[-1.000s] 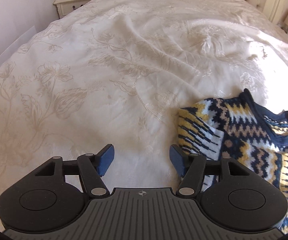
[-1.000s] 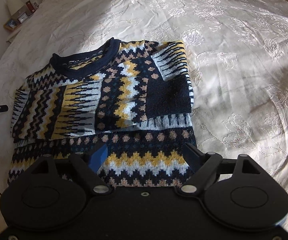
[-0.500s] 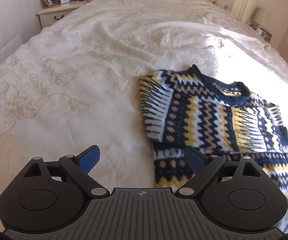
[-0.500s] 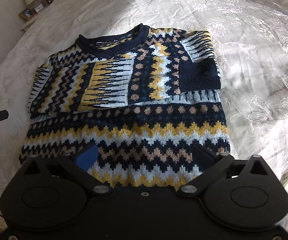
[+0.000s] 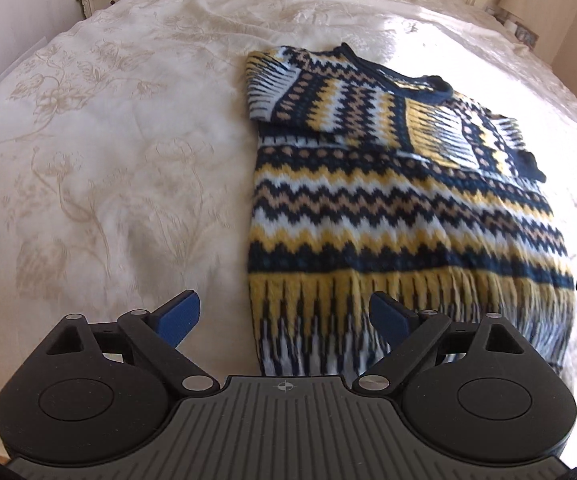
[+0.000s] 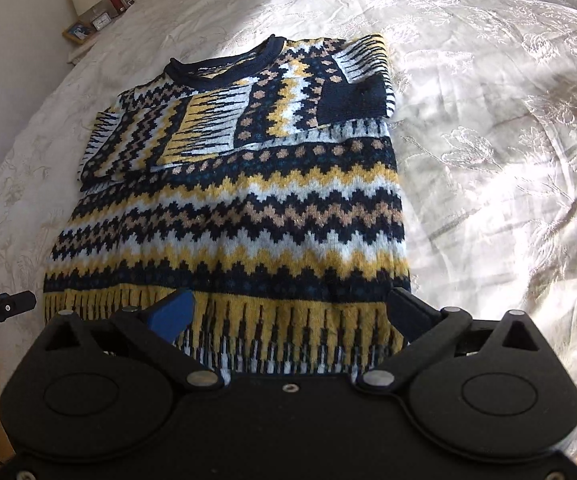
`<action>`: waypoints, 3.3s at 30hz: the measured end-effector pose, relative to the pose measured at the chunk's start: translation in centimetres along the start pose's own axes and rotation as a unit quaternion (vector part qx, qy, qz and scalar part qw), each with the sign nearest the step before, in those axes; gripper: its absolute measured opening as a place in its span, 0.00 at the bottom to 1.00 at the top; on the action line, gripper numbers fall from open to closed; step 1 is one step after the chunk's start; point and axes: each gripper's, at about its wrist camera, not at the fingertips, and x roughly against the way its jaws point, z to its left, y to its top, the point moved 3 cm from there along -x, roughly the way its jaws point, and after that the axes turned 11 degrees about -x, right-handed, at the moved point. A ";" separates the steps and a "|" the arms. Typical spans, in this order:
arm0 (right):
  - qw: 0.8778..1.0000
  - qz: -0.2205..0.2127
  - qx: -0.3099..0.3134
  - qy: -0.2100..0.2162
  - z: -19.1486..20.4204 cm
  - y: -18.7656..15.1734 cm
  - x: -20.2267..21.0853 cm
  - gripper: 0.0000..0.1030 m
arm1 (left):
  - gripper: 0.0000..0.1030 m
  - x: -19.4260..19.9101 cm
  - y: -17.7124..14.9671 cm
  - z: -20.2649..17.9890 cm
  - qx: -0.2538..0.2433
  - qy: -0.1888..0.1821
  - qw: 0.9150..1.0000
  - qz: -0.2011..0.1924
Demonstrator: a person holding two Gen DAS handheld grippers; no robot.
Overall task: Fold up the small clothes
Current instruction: 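Move both grippers to the navy ribbed hem of the sweater, then close both grippers on the navy hem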
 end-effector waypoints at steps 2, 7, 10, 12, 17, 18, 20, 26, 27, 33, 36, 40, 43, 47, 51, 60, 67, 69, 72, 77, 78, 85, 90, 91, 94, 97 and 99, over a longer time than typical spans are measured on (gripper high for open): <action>1.000 0.004 0.000 0.001 -1.0 -1.2 0.7 0.99 | 0.89 0.3 -1.6 -1.0 -0.002 -0.002 1.000 0.007; 1.000 0.010 -0.004 0.006 -2.8 -4.1 2.2 0.99 | 0.89 1.0 -4.6 -3.1 -0.017 -0.008 1.000 0.012; 1.000 0.014 -0.003 0.013 -3.4 -5.6 2.8 0.99 | 0.89 1.4 -6.0 -4.1 -0.024 -0.012 1.000 0.011; 1.000 0.017 0.002 0.018 -3.6 -6.3 3.1 0.99 | 0.89 1.7 -6.8 -4.5 -0.024 -0.011 1.000 0.009; 0.999 0.022 0.014 0.031 -3.5 -7.7 3.5 0.99 | 0.89 2.3 -8.3 -5.0 -0.021 -0.013 1.000 0.006; 0.999 0.022 0.016 0.035 -3.4 -8.0 3.6 0.99 | 0.89 2.3 -8.6 -5.0 -0.020 -0.013 1.000 0.006; 0.999 0.023 0.017 0.043 -3.2 -8.4 3.6 0.99 | 0.89 2.3 -8.9 -5.0 -0.016 -0.013 1.000 0.007; 0.998 0.036 0.012 0.056 -3.0 -9.5 3.0 0.99 | 0.89 1.9 -9.5 -4.7 -0.016 -0.018 1.000 0.012; 0.998 0.039 0.007 0.058 -3.1 -9.6 2.8 0.99 | 0.89 1.8 -9.5 -4.7 -0.017 -0.019 1.000 0.014; 0.997 0.053 -0.016 0.061 -3.4 -9.9 1.3 0.99 | 0.89 0.8 -9.7 -4.3 -0.009 -0.026 0.999 0.022; 0.996 0.059 -0.022 0.060 -3.4 -9.8 0.6 0.99 | 0.89 0.0 -9.7 -4.2 -0.010 -0.028 0.999 0.030; 0.996 0.069 -0.023 0.059 -3.4 -9.7 -0.3 0.99 | 0.89 -0.9 -9.6 -3.9 -0.004 -0.034 0.999 0.039; 0.995 0.077 -0.027 0.057 -3.5 -9.6 -1.1 0.99 | 0.89 -1.5 -9.3 -3.9 -0.005 -0.037 0.998 0.042; 0.994 0.086 -0.037 0.055 -3.6 -9.4 -2.2 0.99 | 0.89 -2.7 -9.1 -4.0 -0.009 -0.041 0.998 0.053; 0.993 0.098 -0.044 0.054 -3.6 -9.4 -3.2 0.99 | 0.89 -3.8 -9.4 -3.9 -0.002 -0.050 0.996 0.071; 0.991 0.102 -0.041 0.070 -3.4 -9.0 -4.2 1.00 | 0.99 -5.0 -9.4 -4.7 -0.035 -0.048 0.995 0.081; 0.989 0.112 -0.043 0.080 -3.4 -8.8 -4.8 1.00 | 0.99 -5.0 -9.6 -4.7 -0.029 -0.046 0.996 0.068; 0.990 0.114 -0.039 0.080 -3.5 -8.8 -4.9 1.00 | 0.99 -5.0 -9.6 -4.7 -0.032 -0.048 0.996 0.070; 0.990 0.114 -0.034 0.078 -3.3 -8.8 -4.9 1.00 | 0.98 -4.9 -9.4 -4.5 -0.034 -0.050 0.995 0.076; 0.990 0.114 -0.035 0.081 -3.4 -8.8 -4.9 1.00 | 0.69 -4.4 -8.9 -4.1 -0.021 -0.050 0.996 0.068; 0.990 0.114 -0.036 0.082 -3.4 -8.8 -4.9 1.00 | 0.64 -4.2 -8.9 -4.1 -0.019 -0.054 0.996 0.066; 0.990 0.106 -0.050 0.078 -4.6 -8.7 -4.3 0.56 | 0.40 -4.0 -8.6 -4.8 -0.022 -0.071 0.995 0.065; 0.985 0.116 -0.087 0.093 -5.9 -8.9 -3.9 0.13 | 0.19 -3.6 -8.4 -4.8 -0.009 -0.080 0.995 0.062; 0.984 0.117 -0.089 0.096 -6.0 -9.0 -3.7 0.13 | 0.14 -3.2 -8.4 -4.6 -0.005 -0.079 0.995 0.058; 0.983 0.111 -0.094 0.112 -6.0 -8.8 -2.5 0.12 | 0.11 -2.1 -8.1 -3.9 0.016 -0.079 0.996 0.044; 0.980 0.100 -0.105 0.133 -6.0 -8.4 -1.0 0.12 | 0.10 -0.7 -7.6 -3.3 0.032 -0.089 0.995 0.026; 0.979 0.090 -0.106 0.147 -5.9 -7.8 0.2 0.12 | 0.10 0.3 -7.0 -3.1 0.036 -0.092 0.995 0.015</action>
